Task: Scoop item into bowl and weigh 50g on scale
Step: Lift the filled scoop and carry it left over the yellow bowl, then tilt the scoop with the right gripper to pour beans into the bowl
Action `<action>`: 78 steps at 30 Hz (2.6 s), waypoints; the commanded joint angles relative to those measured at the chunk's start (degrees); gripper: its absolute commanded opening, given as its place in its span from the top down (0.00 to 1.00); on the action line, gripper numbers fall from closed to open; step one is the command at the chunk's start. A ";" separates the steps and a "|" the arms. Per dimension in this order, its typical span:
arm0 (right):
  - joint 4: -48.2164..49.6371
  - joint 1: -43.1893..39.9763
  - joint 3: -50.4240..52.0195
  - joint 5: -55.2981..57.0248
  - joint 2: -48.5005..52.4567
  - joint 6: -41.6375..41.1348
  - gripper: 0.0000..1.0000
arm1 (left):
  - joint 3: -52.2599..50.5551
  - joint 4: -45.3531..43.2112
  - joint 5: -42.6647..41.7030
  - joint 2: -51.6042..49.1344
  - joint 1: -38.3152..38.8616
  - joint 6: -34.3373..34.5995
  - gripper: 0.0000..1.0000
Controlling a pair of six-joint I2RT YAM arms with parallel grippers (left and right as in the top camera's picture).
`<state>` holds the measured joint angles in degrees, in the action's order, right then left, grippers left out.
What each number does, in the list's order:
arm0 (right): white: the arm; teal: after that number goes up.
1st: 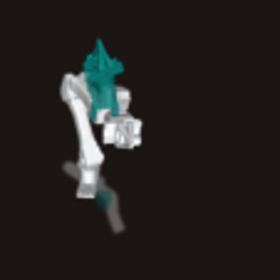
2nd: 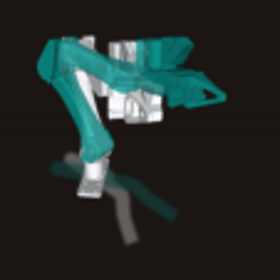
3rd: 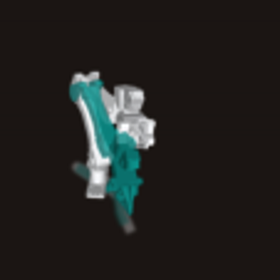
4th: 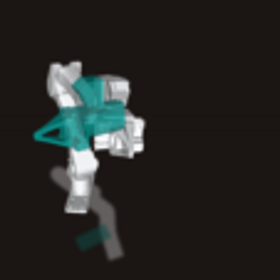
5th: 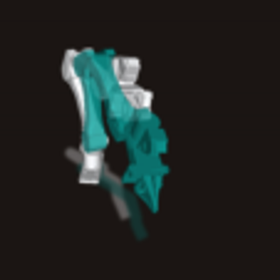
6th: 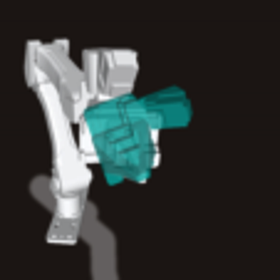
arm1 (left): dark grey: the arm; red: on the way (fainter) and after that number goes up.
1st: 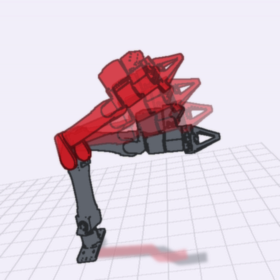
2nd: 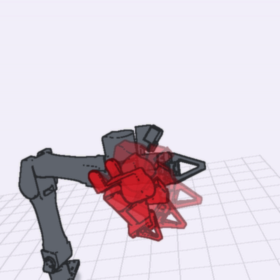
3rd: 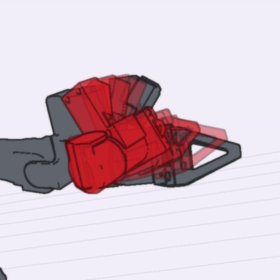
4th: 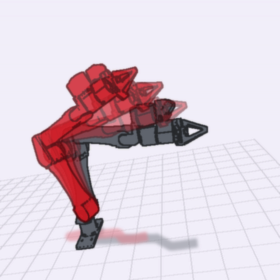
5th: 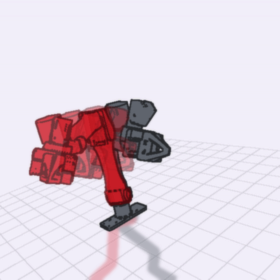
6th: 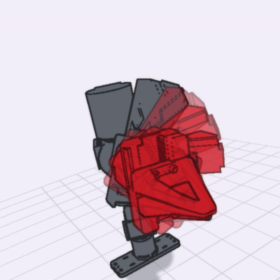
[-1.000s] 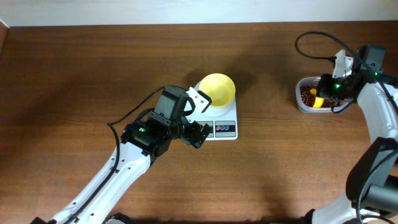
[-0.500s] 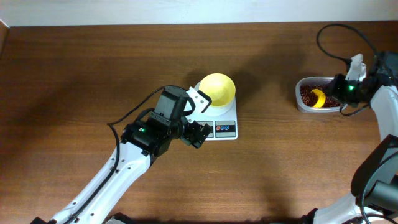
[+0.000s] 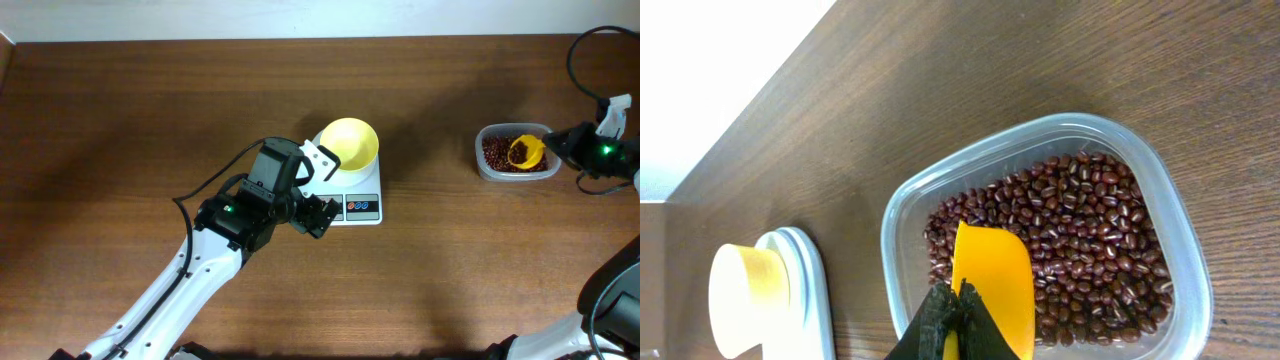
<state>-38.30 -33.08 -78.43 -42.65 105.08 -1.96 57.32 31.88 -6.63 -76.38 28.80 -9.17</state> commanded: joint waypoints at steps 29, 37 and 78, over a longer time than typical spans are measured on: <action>5.60 19.37 -4.31 -12.24 0.24 -5.90 0.96 | 0.04 -0.11 -0.59 1.18 -0.20 0.72 0.01; 7.78 29.09 -4.28 -12.22 0.24 -6.05 0.96 | 0.04 -0.11 -0.59 1.18 -0.20 0.72 0.01; 13.97 46.29 -4.24 5.25 0.33 25.90 0.96 | 0.04 -0.11 -0.59 1.18 -0.20 0.72 0.01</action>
<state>-24.75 12.03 -81.65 -38.11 105.08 18.59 57.32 31.88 -6.63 -76.38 28.80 -9.15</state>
